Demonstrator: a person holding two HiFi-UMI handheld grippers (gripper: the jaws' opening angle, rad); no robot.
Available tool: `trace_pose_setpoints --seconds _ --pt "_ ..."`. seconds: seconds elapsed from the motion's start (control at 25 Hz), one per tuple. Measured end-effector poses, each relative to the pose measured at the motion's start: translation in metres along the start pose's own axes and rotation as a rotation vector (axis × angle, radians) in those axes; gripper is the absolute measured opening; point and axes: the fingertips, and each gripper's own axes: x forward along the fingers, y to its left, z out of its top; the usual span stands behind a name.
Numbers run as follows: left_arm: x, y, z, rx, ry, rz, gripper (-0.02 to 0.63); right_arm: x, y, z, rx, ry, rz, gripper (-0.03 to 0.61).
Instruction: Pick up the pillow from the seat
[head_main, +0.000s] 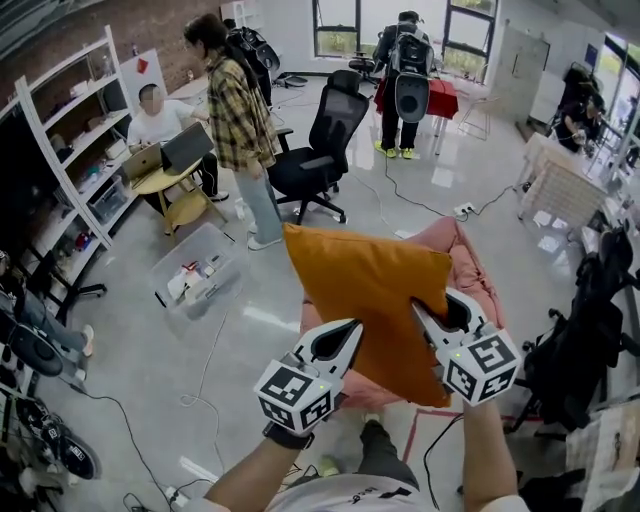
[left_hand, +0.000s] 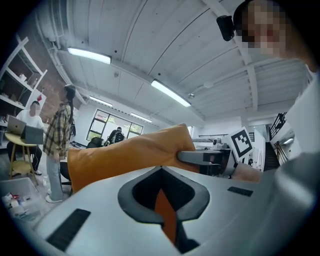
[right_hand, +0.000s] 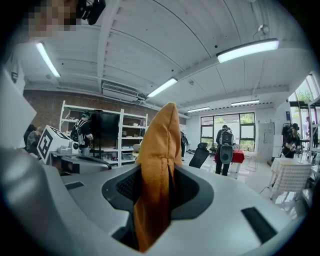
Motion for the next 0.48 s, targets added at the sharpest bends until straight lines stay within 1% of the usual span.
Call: trace_pose_setpoints --seconds 0.12,0.28,0.48 --pt "-0.018 -0.014 -0.001 -0.009 0.007 -0.015 0.011 -0.019 0.018 0.003 0.007 -0.003 -0.008 0.150" --pt "-0.031 -0.028 -0.007 -0.023 0.009 -0.022 0.011 -0.040 0.033 -0.005 0.018 0.009 -0.002 0.152" --pt "-0.043 -0.033 0.000 -0.015 -0.006 -0.022 0.011 -0.050 0.050 -0.001 0.009 0.000 0.004 0.150"
